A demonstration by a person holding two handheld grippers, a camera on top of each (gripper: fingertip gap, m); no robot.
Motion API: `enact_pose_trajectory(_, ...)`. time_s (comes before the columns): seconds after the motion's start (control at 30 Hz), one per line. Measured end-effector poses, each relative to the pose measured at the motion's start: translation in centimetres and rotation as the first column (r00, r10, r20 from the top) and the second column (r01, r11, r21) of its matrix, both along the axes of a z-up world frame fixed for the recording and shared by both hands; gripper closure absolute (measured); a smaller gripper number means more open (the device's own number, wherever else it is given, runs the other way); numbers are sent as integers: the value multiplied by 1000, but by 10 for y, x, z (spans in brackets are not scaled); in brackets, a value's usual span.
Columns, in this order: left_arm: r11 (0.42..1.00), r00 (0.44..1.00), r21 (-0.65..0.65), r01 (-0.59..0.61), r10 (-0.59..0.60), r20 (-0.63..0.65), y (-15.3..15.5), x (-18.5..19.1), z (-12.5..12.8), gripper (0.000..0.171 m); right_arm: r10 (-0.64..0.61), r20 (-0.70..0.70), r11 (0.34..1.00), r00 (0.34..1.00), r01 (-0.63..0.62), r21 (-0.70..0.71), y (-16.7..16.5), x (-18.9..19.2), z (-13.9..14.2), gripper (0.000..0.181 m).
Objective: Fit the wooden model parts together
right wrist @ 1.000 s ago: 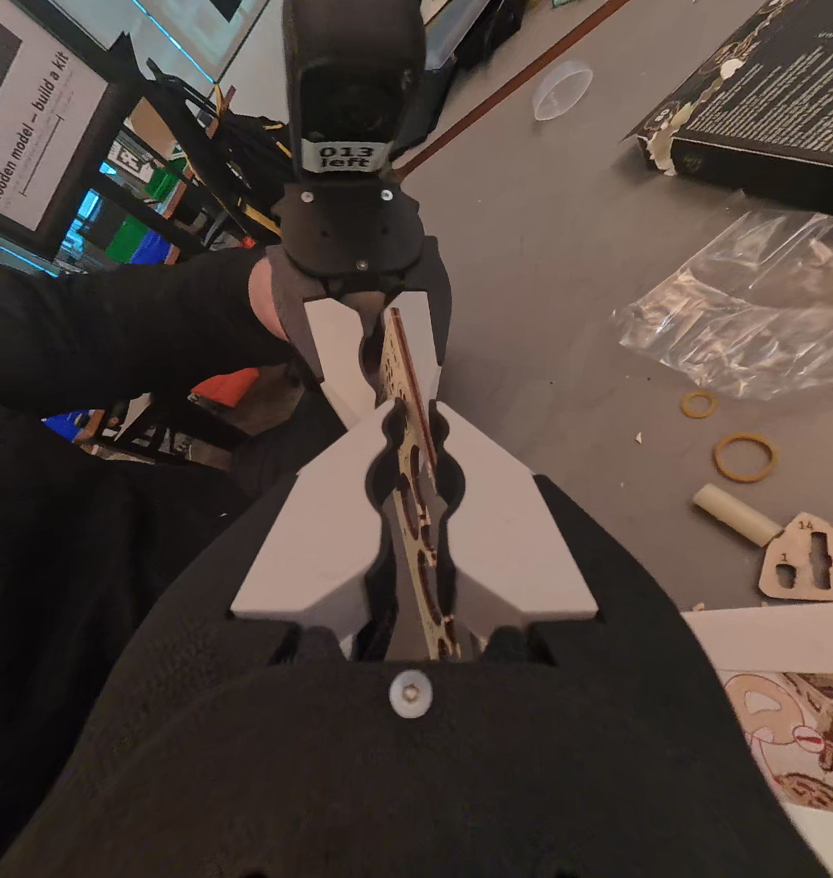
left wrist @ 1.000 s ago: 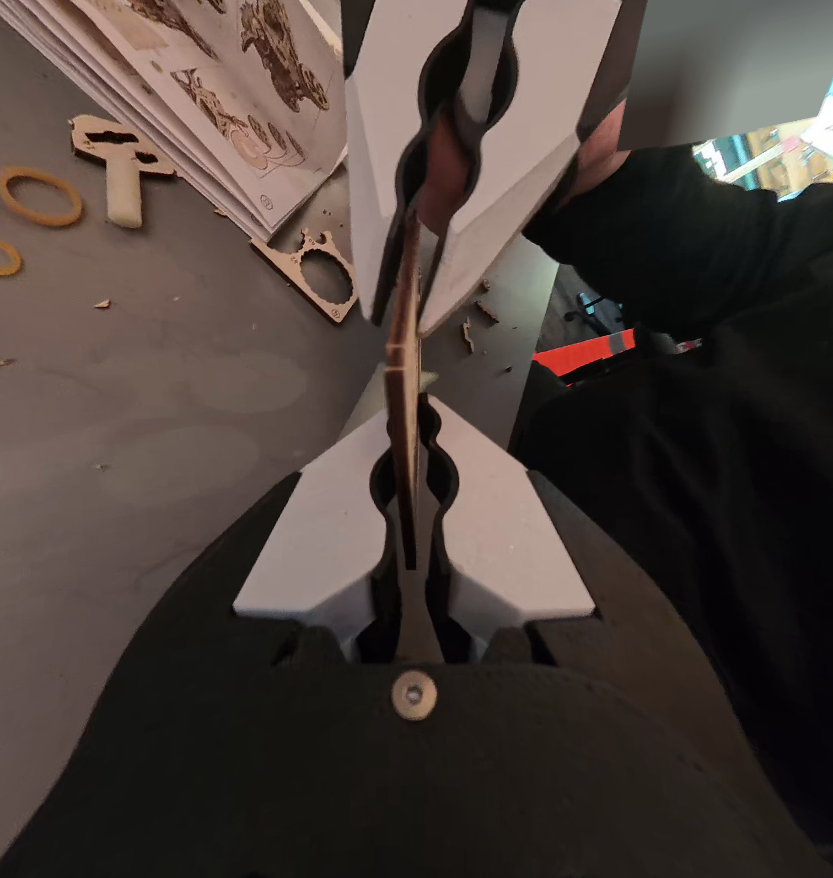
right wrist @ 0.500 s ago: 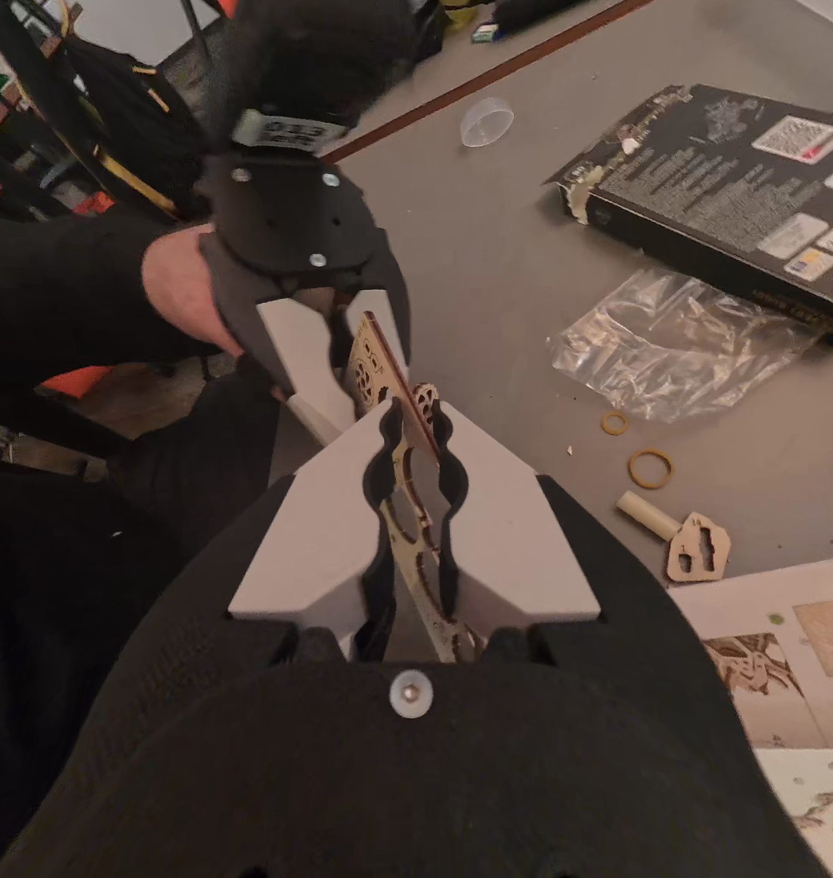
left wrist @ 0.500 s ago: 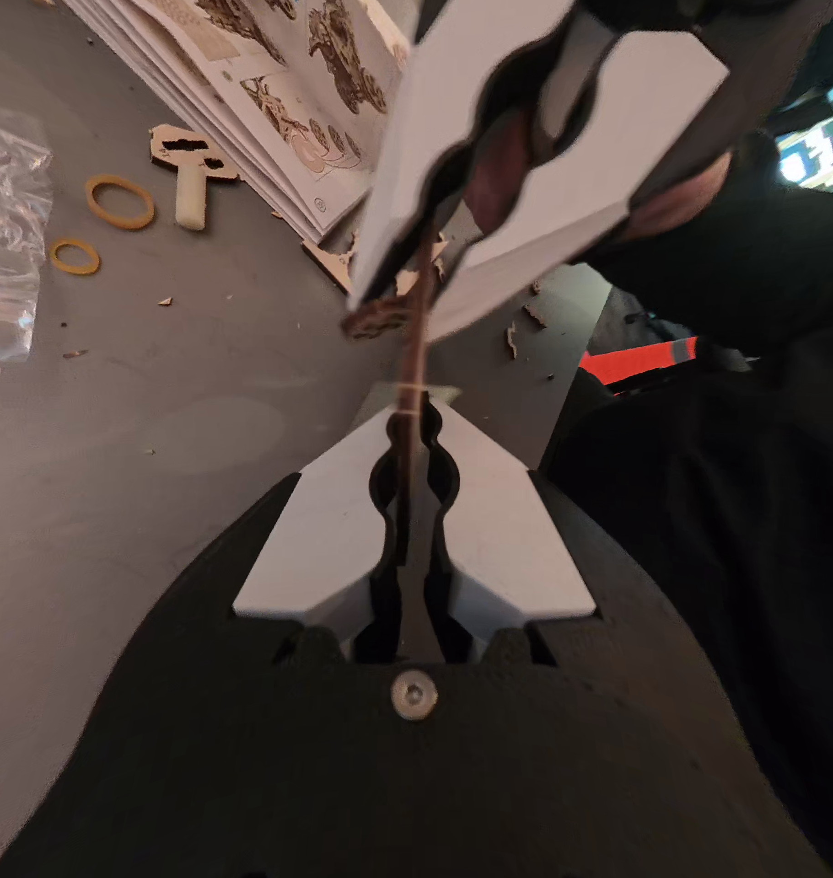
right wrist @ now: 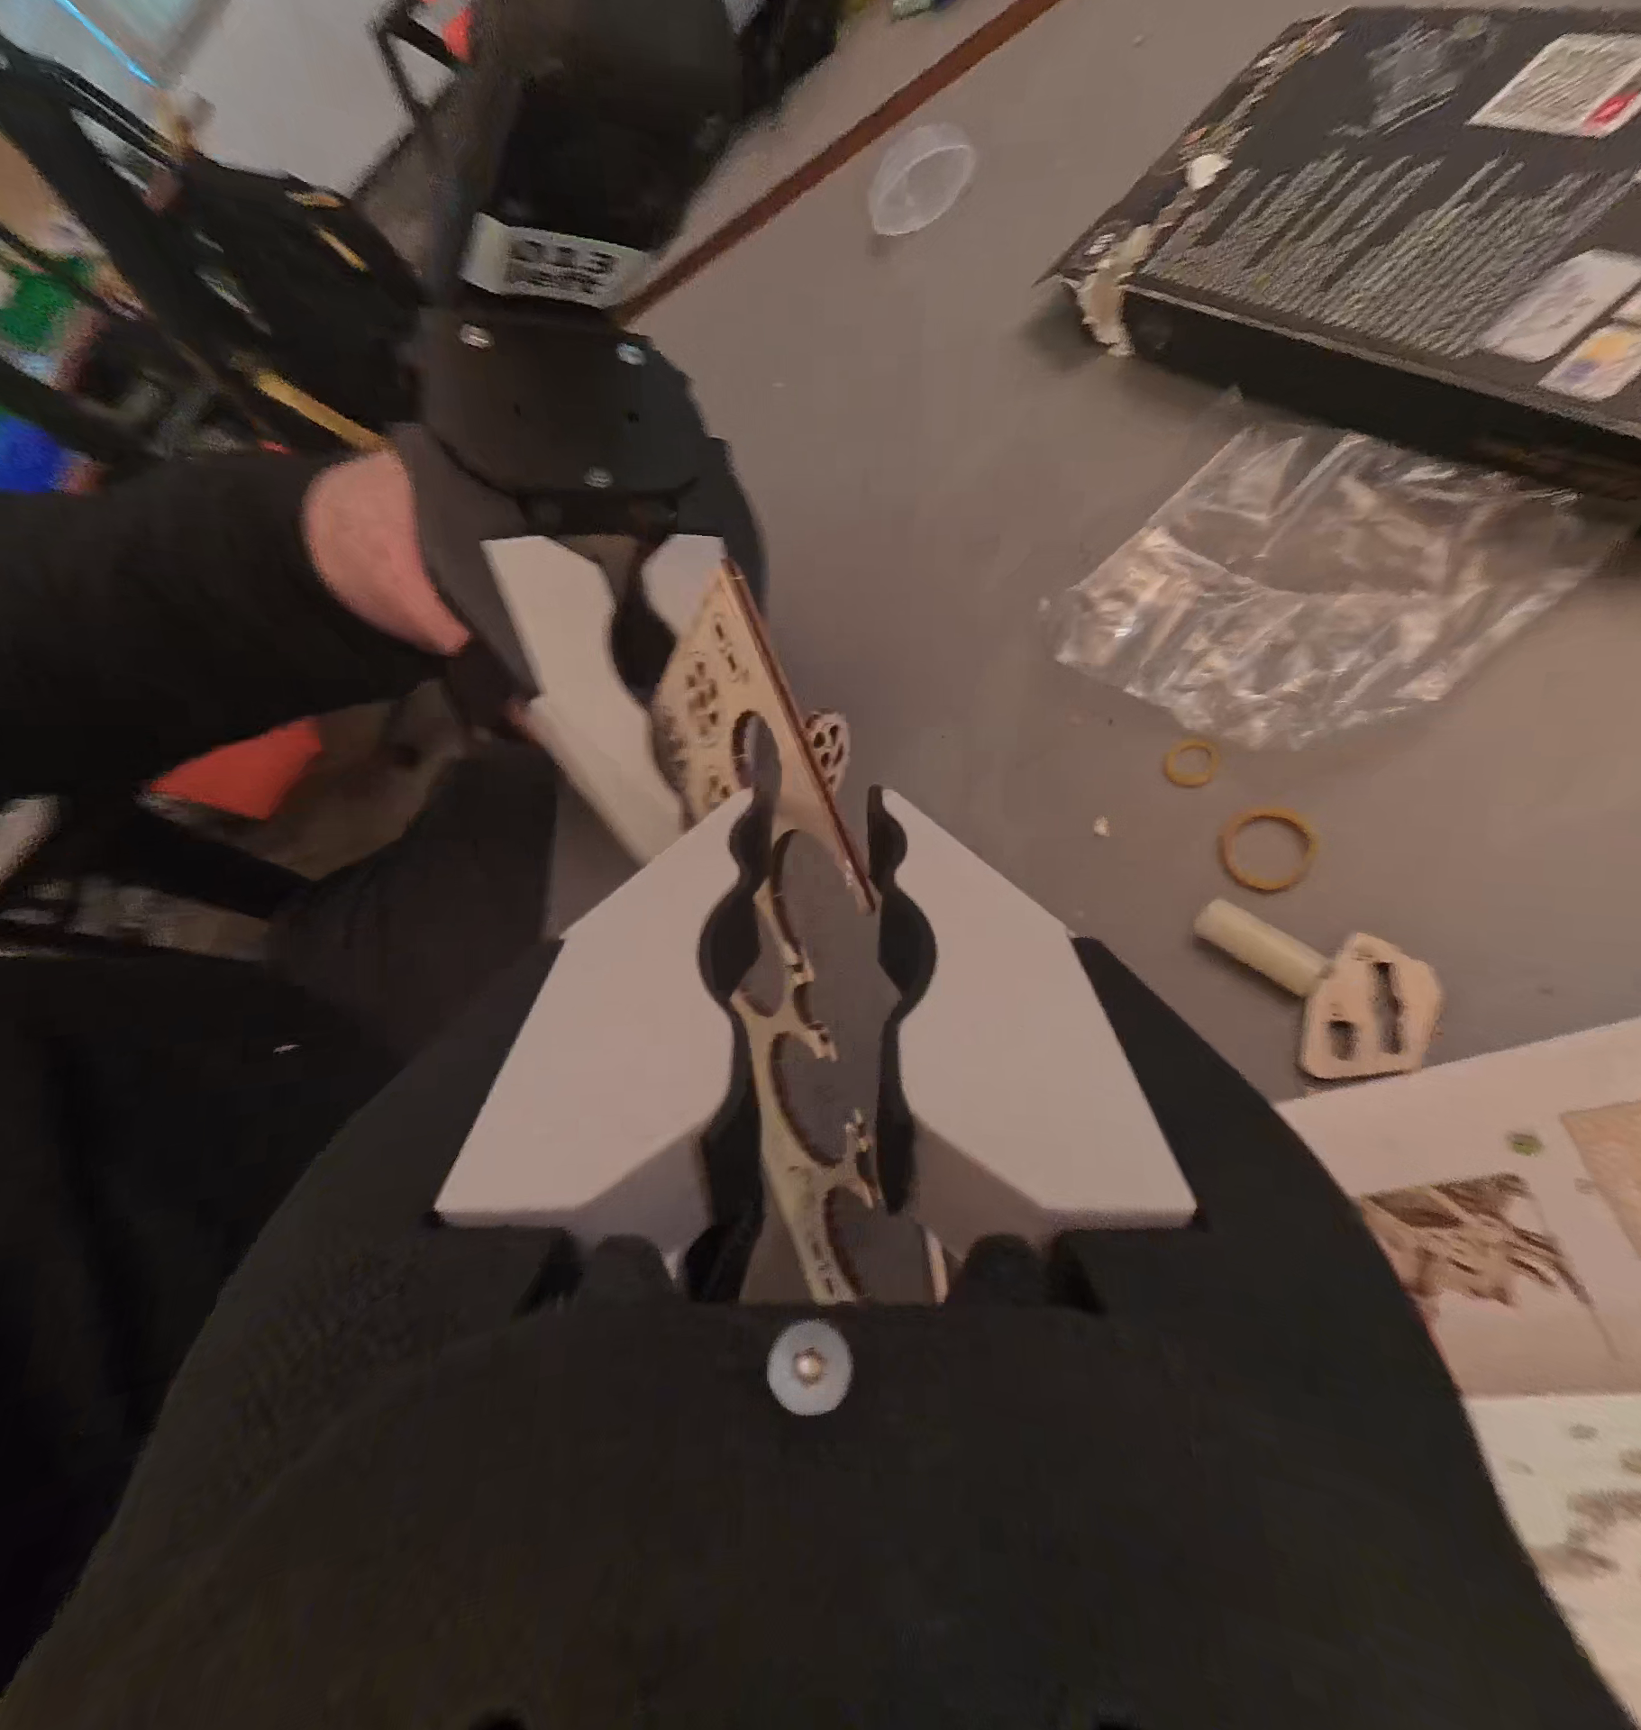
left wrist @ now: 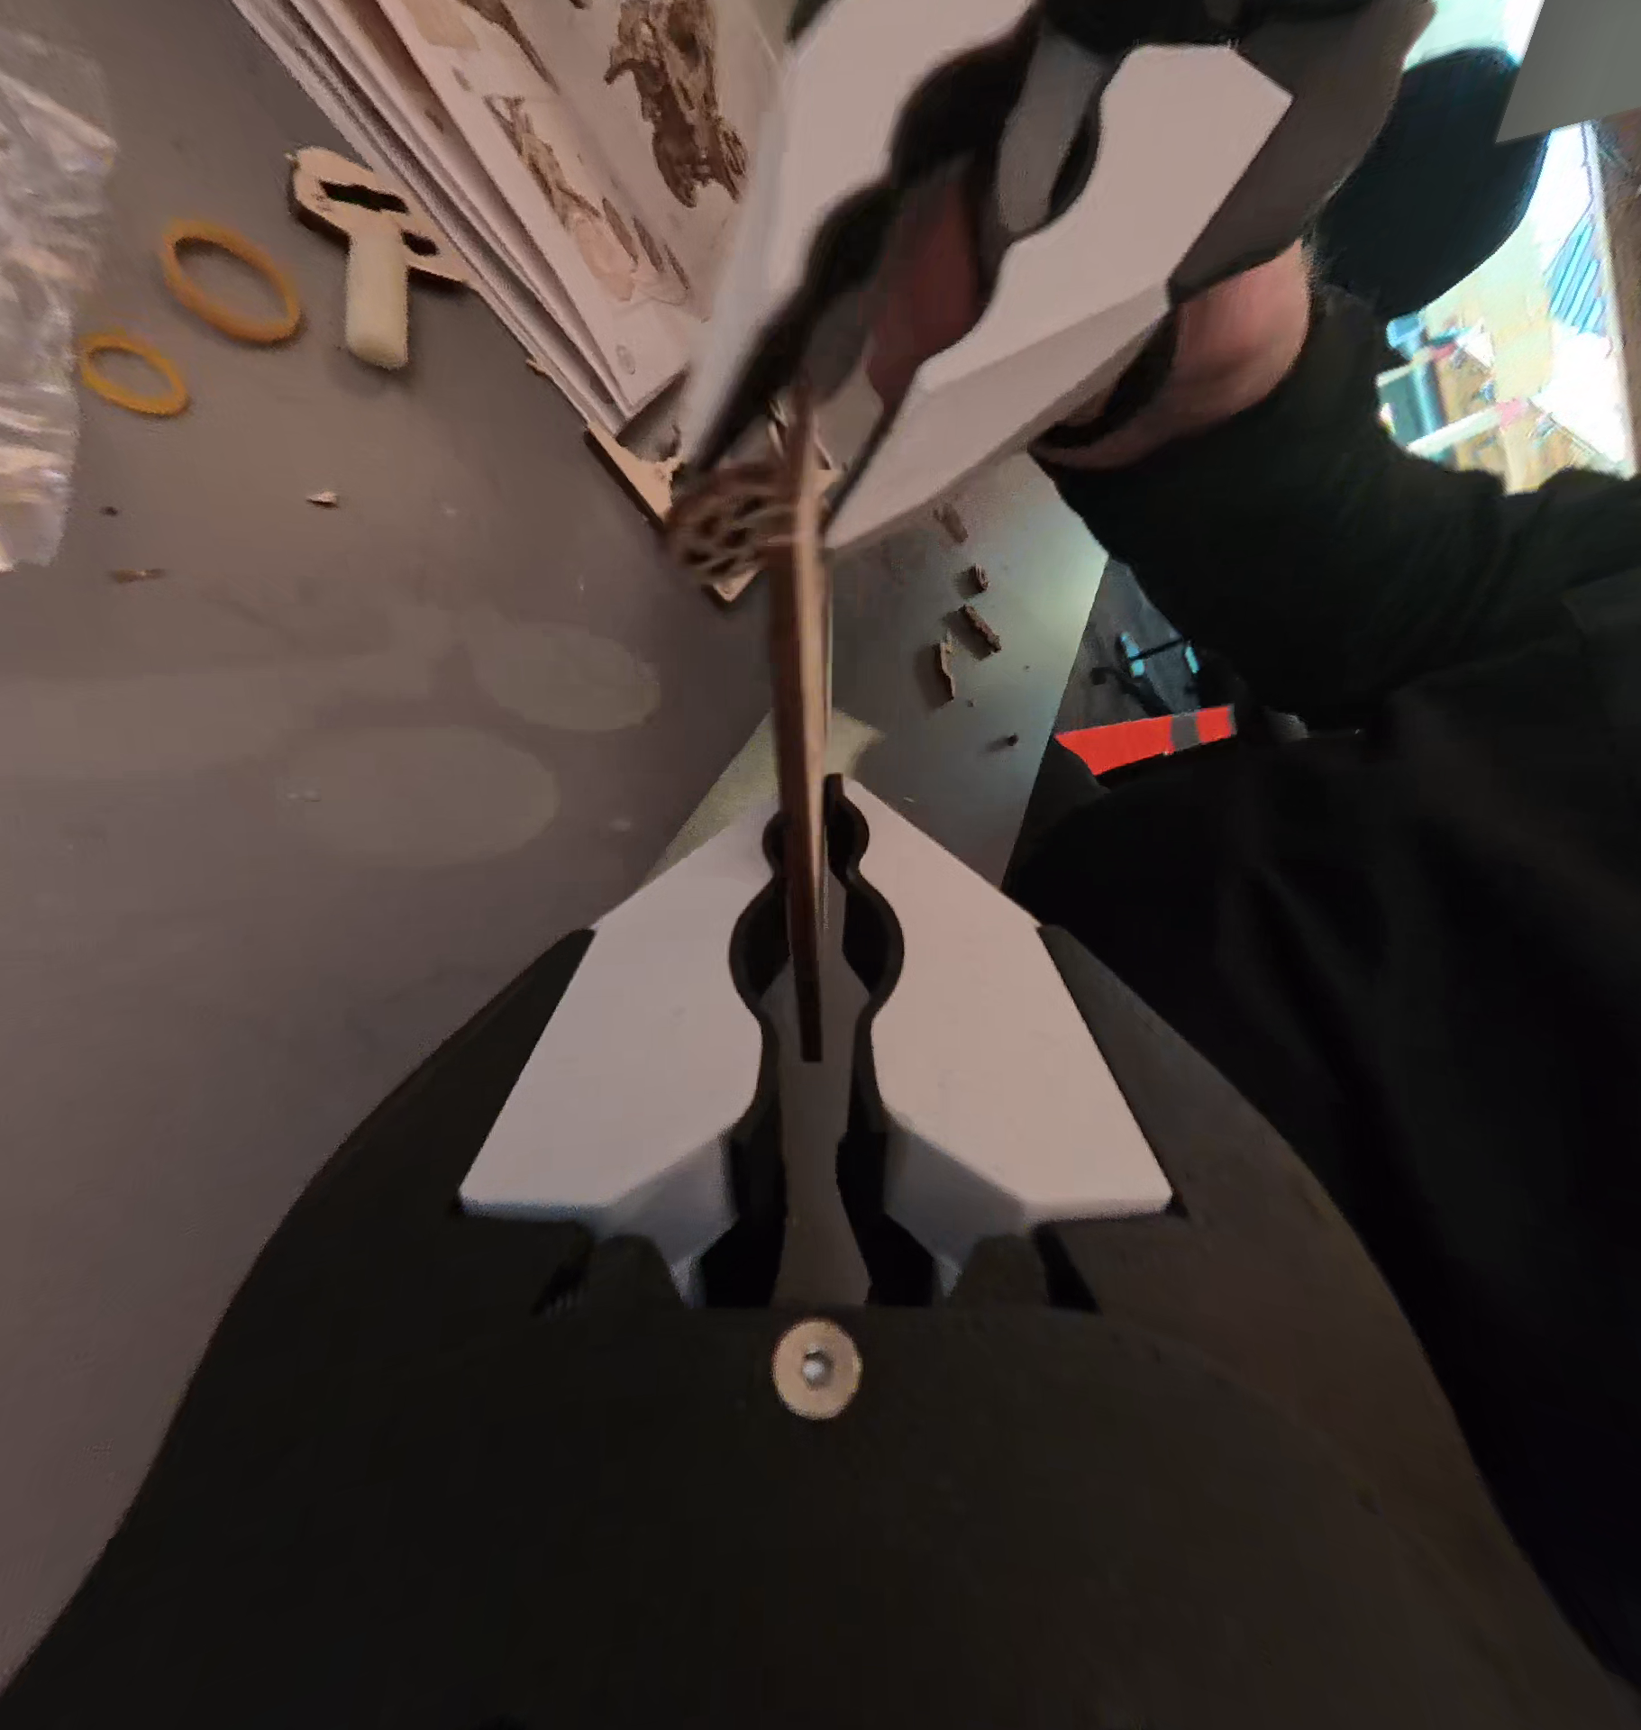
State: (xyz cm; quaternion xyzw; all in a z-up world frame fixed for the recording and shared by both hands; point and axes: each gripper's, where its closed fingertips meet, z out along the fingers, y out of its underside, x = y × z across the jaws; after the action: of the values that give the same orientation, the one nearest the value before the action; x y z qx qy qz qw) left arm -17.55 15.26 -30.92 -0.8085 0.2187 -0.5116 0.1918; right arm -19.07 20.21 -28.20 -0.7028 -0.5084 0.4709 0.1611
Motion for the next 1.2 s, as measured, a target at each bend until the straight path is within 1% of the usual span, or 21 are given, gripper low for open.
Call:
enact_pose_trajectory(0.03,1000,999,14,2,-2,-35,0,2,-1,170,-10,16,999,1000,9,46,3,0,-1,157)
enact_pose_trajectory(0.1,1000,999,1,6,-6,-39,-1,9,0,170,0,24,993,1000,-3,118,1,-3,4,156)
enact_pose_trajectory(0.13,1000,999,-4,17,-17,-40,-3,11,-1,170,3,37,987,999,-9,159,2,-3,6,158)
enact_pose_trajectory(0.17,1000,999,3,20,-20,-41,-3,13,-1,170,24,55,982,998,-34,183,0,-3,6,168)
enact_pose_trajectory(0.2,1000,999,1,22,-22,-45,-3,13,-1,170,43,55,983,998,-52,177,-3,-3,7,171)
enact_pose_trajectory(0.23,1000,998,2,25,-25,-52,-3,11,-1,170,68,34,989,997,-72,128,-7,-3,12,170)
enact_pose_trajectory(0.3,999,998,27,23,-21,-66,-3,5,0,171,68,-50,998,996,-68,-16,-6,0,29,138)
enact_pose_trajectory(0.37,989,991,138,55,-37,-130,-4,-2,4,171,47,-104,996,993,-55,-70,3,9,43,140)
enact_pose_trajectory(0.4,970,983,235,65,-22,-183,0,-6,9,171,28,-105,995,994,-37,-89,9,13,48,139)
enact_pose_trajectory(0.47,905,930,403,139,20,-367,6,-13,15,170,29,-119,991,992,-45,-129,8,16,60,140)
enact_pose_trajectory(0.53,808,827,531,256,102,-553,12,-19,20,170,55,-85,990,995,-65,-126,0,16,65,141)
enact_pose_trajectory(0.57,761,779,563,322,125,-615,11,-18,23,170,66,-77,988,995,-76,-136,-6,14,68,140)
enact_pose_trajectory(0.67,667,636,601,440,240,-733,16,-20,26,170,110,-23,982,994,-112,-151,-24,10,68,141)
enact_pose_trajectory(0.73,632,585,605,485,279,-761,17,-22,30,170,138,26,982,990,-133,-134,-31,11,63,153)
enact_pose_trajectory(0.8,601,526,607,519,335,-782,22,-28,35,171,145,52,983,988,-138,-122,-35,10,58,159)
enact_pose_trajectory(0.87,569,482,604,558,370,-794,23,-31,38,170,165,74,979,984,-153,-136,-40,11,53,154)
enact_pose_trajectory(0.93,559,426,583,589,398,-813,24,-35,38,170,160,90,983,983,-151,-104,-40,12,51,159)
enact_pose_trajectory(1.0,542,396,575,613,418,-817,25,-34,40,170,149,111,988,983,-144,-50,-39,11,49,163)
enact_pose_trajectory(1.13,527,373,584,618,457,-808,27,-40,48,171,47,80,993,996,-55,105,-23,6,56,163)
enact_pose_trajectory(1.17,527,377,590,612,461,-803,27,-42,50,170,33,65,991,997,-42,131,-20,5,57,163)
enact_pose_trajectory(1.2,524,375,594,610,470,-799,27,-45,51,170,22,29,993,999,-26,113,-18,4,61,163)
